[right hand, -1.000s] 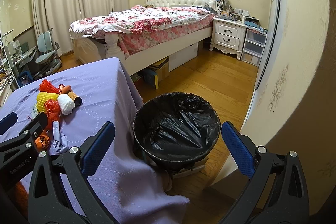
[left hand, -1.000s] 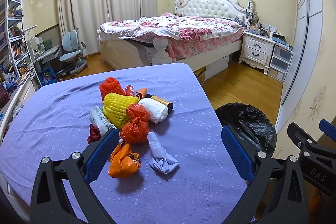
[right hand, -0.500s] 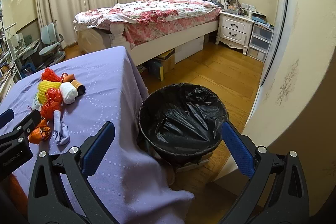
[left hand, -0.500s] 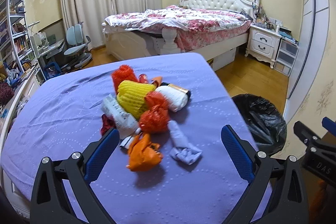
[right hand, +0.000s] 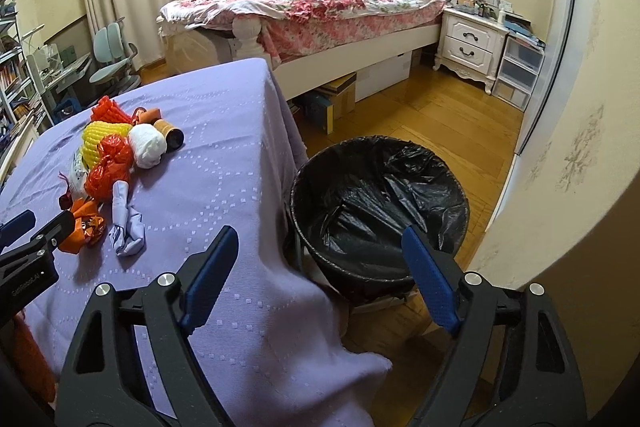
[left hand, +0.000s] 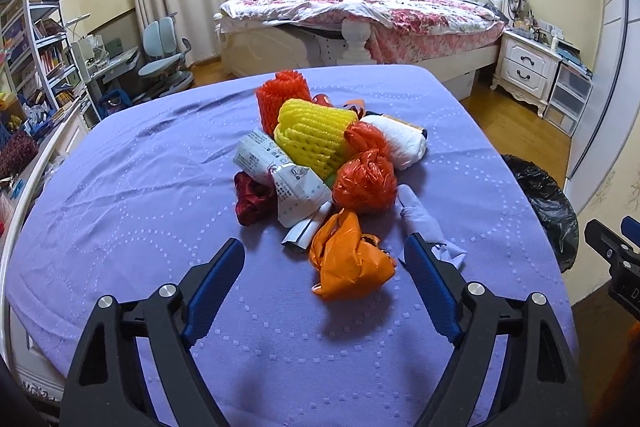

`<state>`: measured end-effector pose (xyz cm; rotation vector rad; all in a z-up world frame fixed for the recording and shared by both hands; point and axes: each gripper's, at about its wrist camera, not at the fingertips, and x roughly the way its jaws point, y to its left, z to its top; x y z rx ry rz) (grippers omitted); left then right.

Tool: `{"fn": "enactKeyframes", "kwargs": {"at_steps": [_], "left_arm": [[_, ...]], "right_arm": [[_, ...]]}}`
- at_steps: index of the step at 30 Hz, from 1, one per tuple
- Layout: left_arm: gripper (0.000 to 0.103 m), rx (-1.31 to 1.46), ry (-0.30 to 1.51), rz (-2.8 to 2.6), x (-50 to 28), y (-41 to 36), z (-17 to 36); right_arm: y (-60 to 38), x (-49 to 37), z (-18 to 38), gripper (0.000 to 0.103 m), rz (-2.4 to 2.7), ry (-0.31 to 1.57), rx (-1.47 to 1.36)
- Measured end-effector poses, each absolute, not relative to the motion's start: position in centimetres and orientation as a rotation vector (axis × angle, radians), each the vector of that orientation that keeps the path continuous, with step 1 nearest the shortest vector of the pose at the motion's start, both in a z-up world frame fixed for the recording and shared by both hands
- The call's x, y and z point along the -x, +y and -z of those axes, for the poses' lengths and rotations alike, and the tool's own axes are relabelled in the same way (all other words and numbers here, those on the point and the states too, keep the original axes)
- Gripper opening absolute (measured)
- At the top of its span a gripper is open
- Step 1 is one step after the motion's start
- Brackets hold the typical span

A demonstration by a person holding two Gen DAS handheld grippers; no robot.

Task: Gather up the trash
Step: 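Grasp the orange plastic bag with left tool while right tool grasps light blue cloth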

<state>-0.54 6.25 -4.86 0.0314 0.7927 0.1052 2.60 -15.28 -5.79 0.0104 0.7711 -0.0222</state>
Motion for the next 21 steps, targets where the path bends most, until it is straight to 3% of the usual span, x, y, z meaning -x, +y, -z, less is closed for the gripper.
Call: {"fn": "enactKeyframes", "kwargs": {"at_steps": [8, 12, 21], "left_arm": [[0.082, -0.014, 0.852, -0.117, -0.9, 6.3, 6.6], [0.049, 0.020, 0.882, -0.061, -0.5, 6.8, 7.4], [0.047, 0.014, 0.860, -0.027, 1.6, 7.6, 7.0]], "right_arm": [[-14.8, -3.2, 6.7, 0.082, 0.001, 0.803, -0.014], [-14.5, -3.4, 6.8, 0.082, -0.011, 0.805, -0.004], [-12.6, -3.3, 6.6, 0.082, -0.064, 0.806, 0.027]]}}
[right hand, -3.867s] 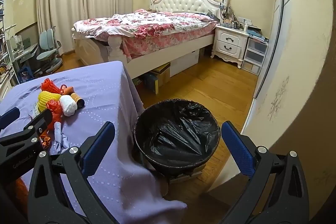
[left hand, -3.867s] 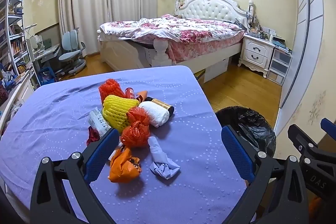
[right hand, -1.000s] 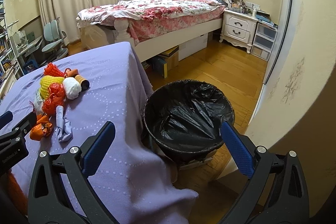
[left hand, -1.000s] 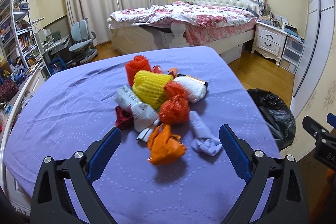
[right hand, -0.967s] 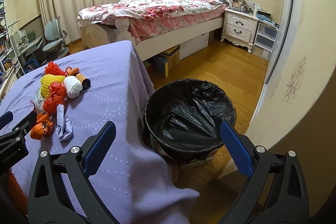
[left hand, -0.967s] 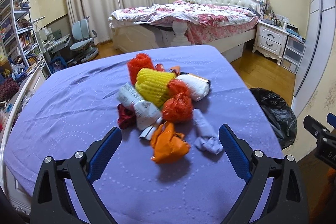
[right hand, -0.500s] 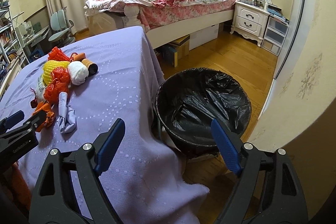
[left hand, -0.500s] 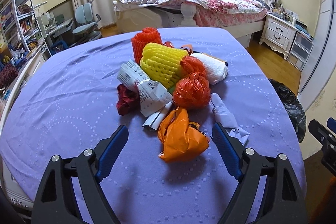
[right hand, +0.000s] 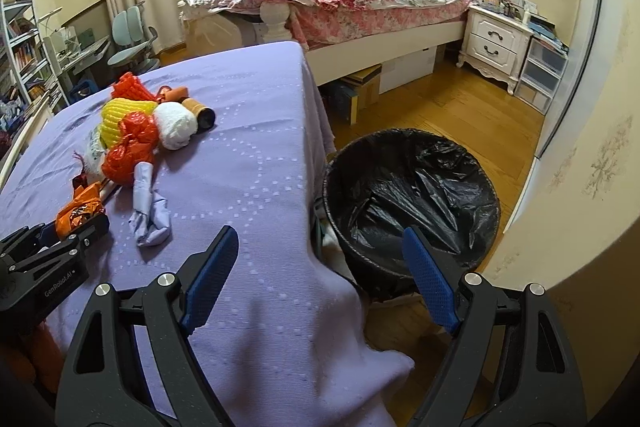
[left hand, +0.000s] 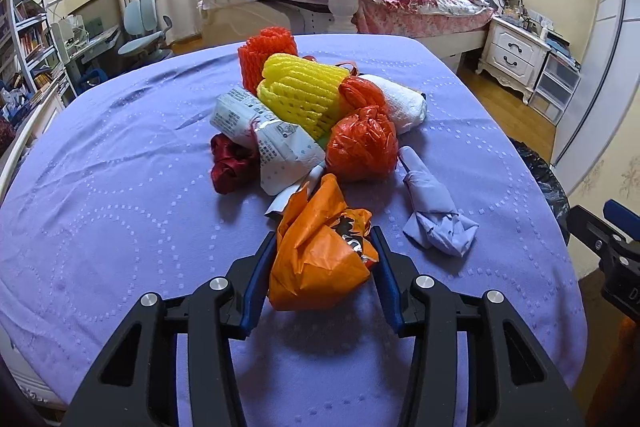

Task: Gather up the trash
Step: 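Grasp the orange plastic bag with left tool while right tool grasps light blue cloth, then carry both held items over the black bin and open both tools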

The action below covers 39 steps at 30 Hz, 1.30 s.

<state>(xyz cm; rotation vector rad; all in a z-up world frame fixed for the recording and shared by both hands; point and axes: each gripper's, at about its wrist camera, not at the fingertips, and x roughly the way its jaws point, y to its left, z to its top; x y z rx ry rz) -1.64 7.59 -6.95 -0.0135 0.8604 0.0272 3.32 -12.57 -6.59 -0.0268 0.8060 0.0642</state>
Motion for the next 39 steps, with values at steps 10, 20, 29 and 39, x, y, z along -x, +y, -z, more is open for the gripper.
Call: {"fn": "enactKeyframes", "kwargs": {"at_steps": [10, 20, 29, 39], "left_arm": [[0.047, -0.001, 0.824, -0.092, 2.6, 10.3, 5.9], [0.047, 0.046, 0.845, -0.134, 2.5, 12.9, 6.8], [0.047, -0.003, 0.820, -0.126, 2.9, 12.0, 7.0], [0.047, 0.010, 0.804, -0.074, 2.8, 10.8, 6.1]], "right_arm": [[-7.3, -4.0, 6.7, 0.080, -0.205, 0.819, 0.070], [-1.9, -5.3, 7.9, 0.062, -0.317, 0.859, 0.139], [-1.1, -5.2, 8.9, 0.037, -0.345, 0.894, 0.158], [-3.4, -3.9, 7.6, 0.036, -0.322, 0.853, 0.124]]}}
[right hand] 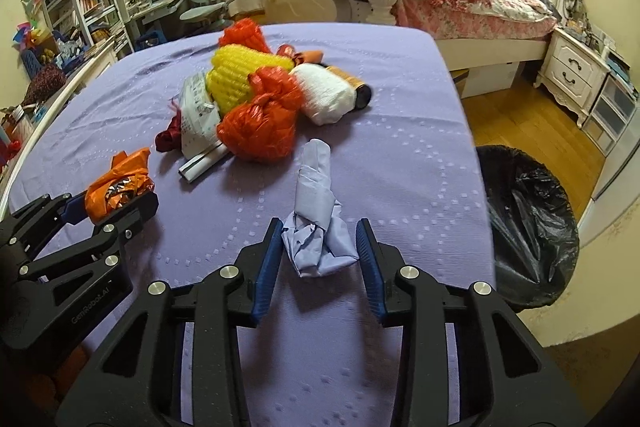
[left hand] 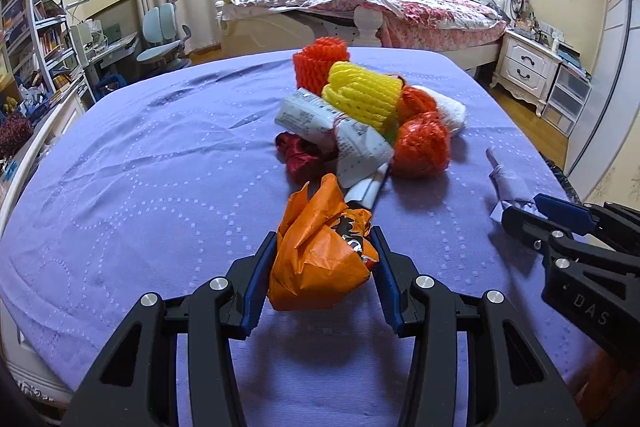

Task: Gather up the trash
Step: 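Carry both held items over the black bin and open both tools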

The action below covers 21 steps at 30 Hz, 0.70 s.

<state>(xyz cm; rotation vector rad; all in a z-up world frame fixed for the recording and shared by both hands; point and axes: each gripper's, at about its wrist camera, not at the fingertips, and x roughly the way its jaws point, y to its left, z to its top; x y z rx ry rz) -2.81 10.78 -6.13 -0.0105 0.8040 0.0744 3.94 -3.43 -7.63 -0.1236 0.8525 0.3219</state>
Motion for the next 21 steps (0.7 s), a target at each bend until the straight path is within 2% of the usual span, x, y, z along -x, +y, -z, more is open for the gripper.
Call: {"fn": "enactKeyframes", "kwargs": {"at_steps": [9, 21], "left_arm": [[0.047, -0.032, 0.731, 0.045, 1.6, 5.8, 3.8], [0.047, -0.084, 0.711, 0.210, -3.2, -3.0, 3.3]], "right_arm": [[-9.9, -3.9, 5.1, 0.036, -0.184, 0.780, 0.063], [-19.8, -6.6, 5.6, 0.036, -0.007, 0.776, -0.024]]}}
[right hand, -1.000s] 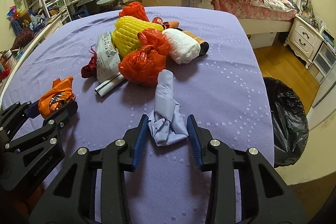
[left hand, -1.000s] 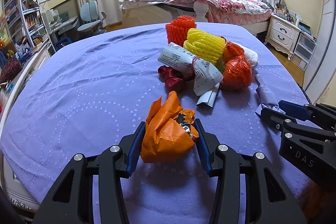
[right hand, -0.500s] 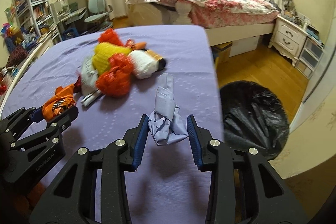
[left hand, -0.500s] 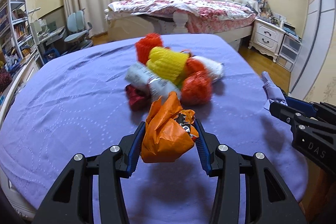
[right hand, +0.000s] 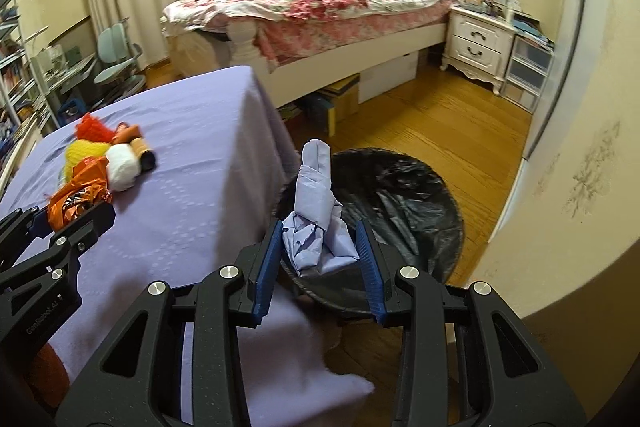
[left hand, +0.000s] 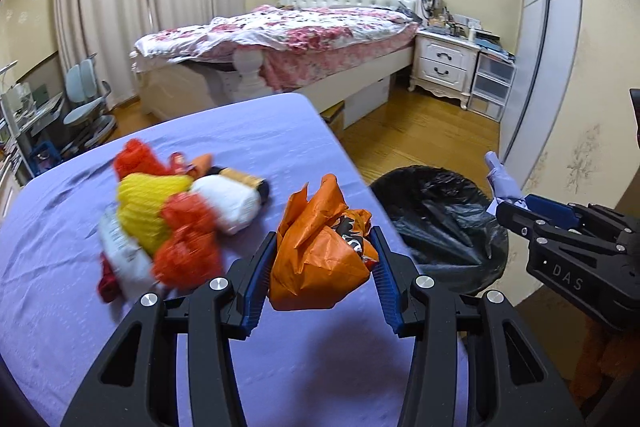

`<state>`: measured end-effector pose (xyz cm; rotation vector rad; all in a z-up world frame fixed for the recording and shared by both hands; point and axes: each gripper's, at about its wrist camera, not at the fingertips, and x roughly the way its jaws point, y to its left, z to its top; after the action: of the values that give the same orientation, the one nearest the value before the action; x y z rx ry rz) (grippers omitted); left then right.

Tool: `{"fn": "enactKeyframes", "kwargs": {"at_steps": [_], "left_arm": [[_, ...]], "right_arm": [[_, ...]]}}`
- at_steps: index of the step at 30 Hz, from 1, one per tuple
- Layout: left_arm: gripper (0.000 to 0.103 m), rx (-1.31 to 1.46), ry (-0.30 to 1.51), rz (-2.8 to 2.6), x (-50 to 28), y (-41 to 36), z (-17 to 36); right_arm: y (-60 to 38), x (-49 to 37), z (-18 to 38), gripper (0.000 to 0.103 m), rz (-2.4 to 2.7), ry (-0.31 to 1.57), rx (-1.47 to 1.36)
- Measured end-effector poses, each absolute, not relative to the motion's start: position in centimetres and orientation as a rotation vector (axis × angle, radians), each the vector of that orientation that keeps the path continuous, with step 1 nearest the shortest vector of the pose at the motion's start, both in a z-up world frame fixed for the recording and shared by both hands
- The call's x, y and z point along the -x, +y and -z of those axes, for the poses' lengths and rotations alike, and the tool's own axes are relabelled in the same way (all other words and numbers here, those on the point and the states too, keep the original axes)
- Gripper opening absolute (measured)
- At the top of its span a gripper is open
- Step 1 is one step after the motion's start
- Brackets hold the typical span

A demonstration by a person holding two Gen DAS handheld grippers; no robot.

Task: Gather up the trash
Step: 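Carry both held items over the black bin and open both tools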

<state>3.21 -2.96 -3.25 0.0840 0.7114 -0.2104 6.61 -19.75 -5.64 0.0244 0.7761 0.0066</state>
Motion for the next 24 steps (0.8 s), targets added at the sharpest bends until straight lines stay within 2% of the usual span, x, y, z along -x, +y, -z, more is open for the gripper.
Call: {"fn": "enactKeyframes", "kwargs": {"at_steps": [11, 24], "left_arm": [[0.047, -0.123, 0.744, 0.241, -7.9, -9.1, 4.8], [0.047, -0.152, 0.794, 0.239, -10.2, -12.3, 6.2]], "right_arm": [[-24.6, -9.2, 6.9, 0.037, 0.051, 0.773, -0.083], [-27.0, -11.3, 8.5, 0.036, 0.082, 0.791, -0.102]]}}
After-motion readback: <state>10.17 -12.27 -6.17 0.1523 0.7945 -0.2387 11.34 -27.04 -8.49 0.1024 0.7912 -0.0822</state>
